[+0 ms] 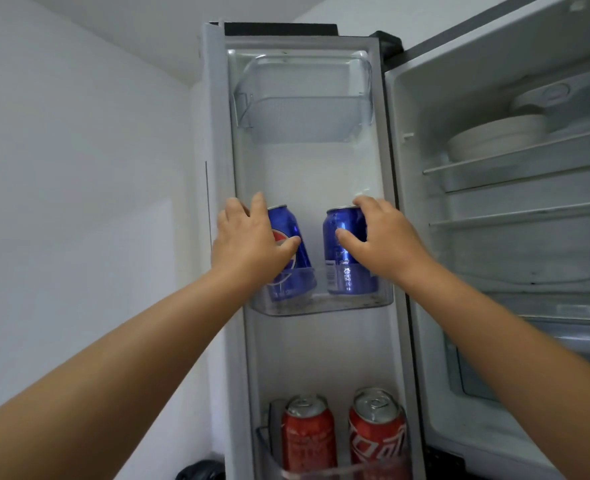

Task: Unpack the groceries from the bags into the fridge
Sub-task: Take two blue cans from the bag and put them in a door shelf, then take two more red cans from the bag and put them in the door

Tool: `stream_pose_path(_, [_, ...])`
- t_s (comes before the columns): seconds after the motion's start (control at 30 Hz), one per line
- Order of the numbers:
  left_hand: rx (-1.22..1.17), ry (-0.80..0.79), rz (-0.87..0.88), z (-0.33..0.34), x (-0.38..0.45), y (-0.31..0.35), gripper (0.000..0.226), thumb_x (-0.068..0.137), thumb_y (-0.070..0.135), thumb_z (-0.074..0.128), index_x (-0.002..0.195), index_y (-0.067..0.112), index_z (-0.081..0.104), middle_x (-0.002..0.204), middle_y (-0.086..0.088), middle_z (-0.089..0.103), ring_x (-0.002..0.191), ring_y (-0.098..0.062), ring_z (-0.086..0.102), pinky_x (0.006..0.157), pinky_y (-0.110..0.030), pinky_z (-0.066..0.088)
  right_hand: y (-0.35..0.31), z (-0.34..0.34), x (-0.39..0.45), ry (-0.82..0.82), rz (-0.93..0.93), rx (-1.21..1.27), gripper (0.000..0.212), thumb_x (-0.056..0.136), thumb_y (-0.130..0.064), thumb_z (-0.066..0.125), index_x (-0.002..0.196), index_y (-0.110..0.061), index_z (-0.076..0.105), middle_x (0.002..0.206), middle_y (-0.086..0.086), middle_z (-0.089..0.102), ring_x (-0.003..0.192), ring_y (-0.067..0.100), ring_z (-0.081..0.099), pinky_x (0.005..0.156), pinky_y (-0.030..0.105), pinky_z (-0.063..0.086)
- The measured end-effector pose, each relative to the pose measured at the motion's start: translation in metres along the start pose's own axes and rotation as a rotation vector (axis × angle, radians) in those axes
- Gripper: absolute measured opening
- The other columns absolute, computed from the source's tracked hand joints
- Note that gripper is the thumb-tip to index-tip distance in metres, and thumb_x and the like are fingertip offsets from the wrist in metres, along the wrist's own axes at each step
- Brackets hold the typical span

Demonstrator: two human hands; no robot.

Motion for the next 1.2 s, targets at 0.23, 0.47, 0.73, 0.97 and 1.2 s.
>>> stream_pose_path(0.23, [-0.069,-0.040,0.039,-0.009,-0.021,-0.008,0.065,0.089,0.038,0.057,0.142,0.014,0.028,0.135,-0.011,0.038,0.124,-0.027,0.040,0.099,-0.034,0.041,-0.019,-0.006,-0.017,0.053,-0.066,-0.035,0.040,0.089,-0.019,0.052,0.126,-0.003,0.049,0.128,0.013,0.050,0.117,0.027,0.046,0.096,0.032,0.039])
stream_pose_path(0.47, [0.034,-0.134,0.031,-0.052,-0.071,-0.049,0.046,0.095,0.031,0.047,0.136,0.011,0.042,0.134,-0.012,0.046,0.121,-0.026,0.047,0.095,-0.034,0.042,-0.077,-0.010,-0.047,-0.021,-0.038,-0.133,0.051,0.085,-0.032,0.044,0.123,0.001,0.053,0.127,0.021,0.053,0.120,0.034,0.045,0.100,0.036,0.036])
stream_pose_path(0.73, [0.334,-0.305,-0.229,-0.138,-0.189,-0.222,0.029,0.093,0.013,0.046,0.118,0.010,0.060,0.124,-0.012,0.055,0.117,-0.031,0.051,0.085,-0.034,0.043,-0.251,0.055,-0.126,-0.211,-0.130,-0.020,0.040,0.089,-0.021,0.048,0.124,-0.001,0.053,0.128,0.019,0.055,0.122,0.035,0.045,0.099,0.042,0.039])
stream_pose_path(0.97, [0.431,-0.478,-0.390,-0.176,-0.320,-0.373,0.032,0.095,0.014,0.042,0.124,0.012,0.057,0.127,-0.011,0.053,0.119,-0.029,0.048,0.089,-0.035,0.044,-0.409,0.160,-0.240,-0.481,-0.204,0.169,0.040,0.091,-0.022,0.047,0.127,-0.004,0.052,0.130,0.015,0.055,0.124,0.031,0.044,0.097,0.037,0.040])
stream_pose_path(1.2, [0.464,-0.629,-0.528,-0.170,-0.419,-0.523,0.031,0.095,0.015,0.043,0.122,0.010,0.058,0.123,-0.011,0.055,0.113,-0.028,0.052,0.088,-0.034,0.046,-0.528,0.286,-0.351,-0.746,-0.260,0.204,0.040,0.092,-0.024,0.045,0.128,-0.007,0.051,0.129,0.013,0.055,0.120,0.030,0.048,0.095,0.037,0.042])
Point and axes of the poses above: each hand's wrist, its own x-axis towards the middle knuckle, its own z-axis out of the palm, y = z × x, the point moved 7 cm from there along x, towards the middle knuckle
